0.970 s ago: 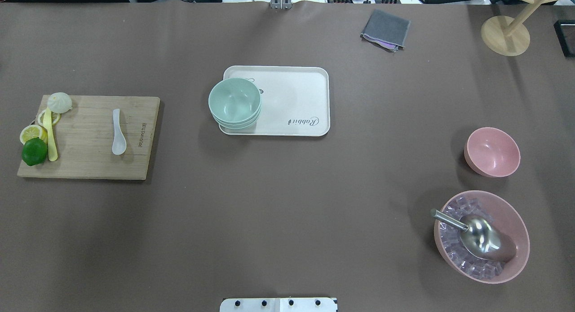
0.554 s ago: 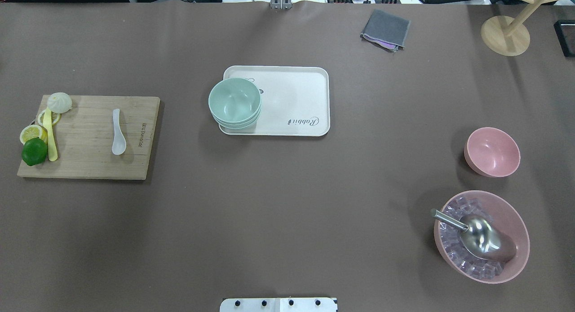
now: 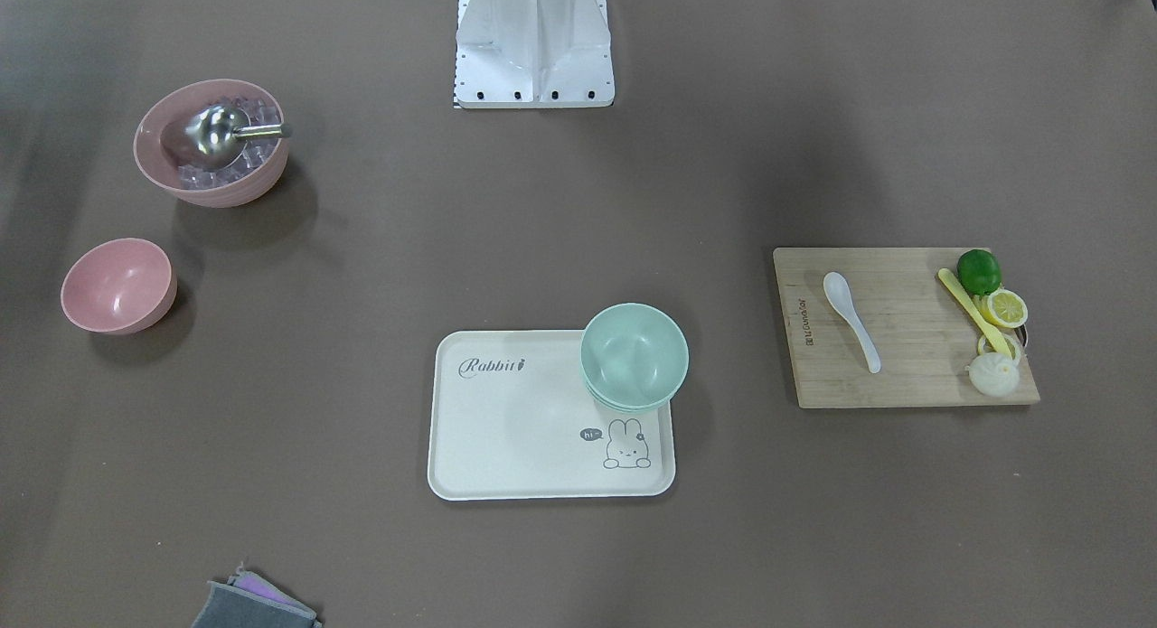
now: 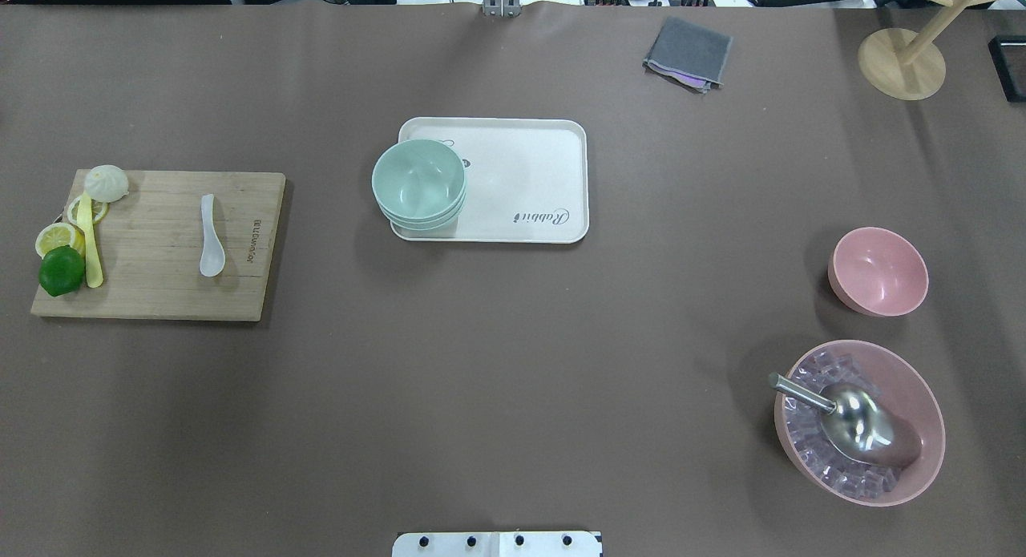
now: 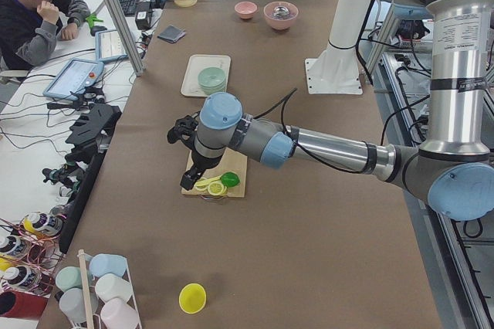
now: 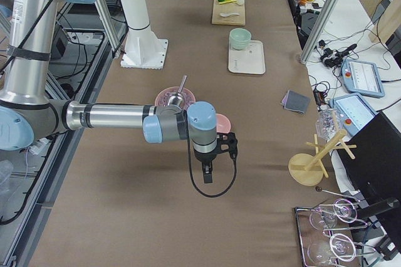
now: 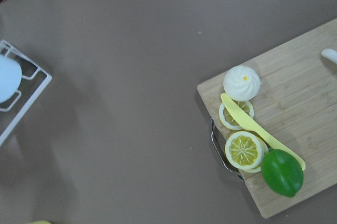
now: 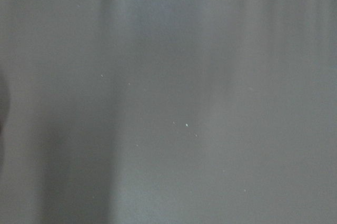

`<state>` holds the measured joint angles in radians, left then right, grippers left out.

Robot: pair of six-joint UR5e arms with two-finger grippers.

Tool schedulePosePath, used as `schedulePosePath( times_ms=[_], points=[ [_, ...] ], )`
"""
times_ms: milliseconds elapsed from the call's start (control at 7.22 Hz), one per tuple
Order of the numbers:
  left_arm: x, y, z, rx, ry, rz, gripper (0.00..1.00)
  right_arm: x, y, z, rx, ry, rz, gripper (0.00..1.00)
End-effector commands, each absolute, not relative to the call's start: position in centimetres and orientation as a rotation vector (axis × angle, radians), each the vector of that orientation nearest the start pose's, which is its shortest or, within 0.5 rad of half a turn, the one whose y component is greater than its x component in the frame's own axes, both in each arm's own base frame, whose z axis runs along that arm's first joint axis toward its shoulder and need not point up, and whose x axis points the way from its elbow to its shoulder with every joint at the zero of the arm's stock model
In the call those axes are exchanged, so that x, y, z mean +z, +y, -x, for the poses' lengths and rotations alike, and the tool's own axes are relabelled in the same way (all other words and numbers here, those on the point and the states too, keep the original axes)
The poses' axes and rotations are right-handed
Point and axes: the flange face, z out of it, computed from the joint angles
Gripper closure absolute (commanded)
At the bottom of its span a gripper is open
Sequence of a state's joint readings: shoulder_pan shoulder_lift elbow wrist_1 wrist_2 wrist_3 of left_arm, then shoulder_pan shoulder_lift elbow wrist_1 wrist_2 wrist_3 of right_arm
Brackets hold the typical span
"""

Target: Stack pink bowl on green and place spoon

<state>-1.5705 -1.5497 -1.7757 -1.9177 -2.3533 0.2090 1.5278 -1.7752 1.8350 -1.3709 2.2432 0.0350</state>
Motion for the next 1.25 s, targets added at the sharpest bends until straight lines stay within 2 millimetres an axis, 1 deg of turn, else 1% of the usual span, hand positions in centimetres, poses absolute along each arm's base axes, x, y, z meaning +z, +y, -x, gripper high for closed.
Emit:
schedulePosePath(
  times_ms=[0, 139, 277, 416, 554, 693, 831, 970, 1108],
  points=[
    [53.3, -55.8, 6.1, 0.370, 0.726, -0.616, 0.01, 59.3, -42.9, -5.2, -0.130, -0.692, -0.302, 0.00],
    [53.0, -56.2, 5.8, 0.381, 0.725, -0.641, 0.00, 59.7, -42.8, -5.2, -0.129, -0.695, -0.298, 0.00],
    [53.1, -56.2, 5.3, 0.390, 0.728, -0.640, 0.00, 60.5, -42.7, -4.7, -0.134, -0.749, -0.276, 0.00],
    [53.0, -56.2, 4.2, 0.415, 0.732, -0.652, 0.01, 60.3, -42.8, -3.1, -0.170, -0.826, -0.273, 0.00],
    [53.4, -56.4, 2.9, 0.436, 0.736, -0.644, 0.01, 59.9, -43.1, -0.7, -0.224, -0.860, -0.256, 0.00],
    [53.3, -56.5, 2.1, 0.448, 0.741, -0.640, 0.01, 60.0, -43.7, 2.2, -0.279, -0.867, -0.227, 0.00],
    [53.3, -56.5, 2.0, 0.449, 0.742, -0.640, 0.01, 60.7, -45.4, 3.5, -0.281, -0.874, -0.203, 0.00],
    [53.2, -56.5, 2.0, 0.451, 0.741, -0.643, 0.01, 61.0, -47.2, 5.5, -0.284, -0.880, -0.174, 0.00],
    [53.2, -56.5, 2.0, 0.451, 0.743, -0.643, 0.01, 60.3, -49.0, 8.2, -0.282, -0.889, -0.145, 0.00]
  ],
)
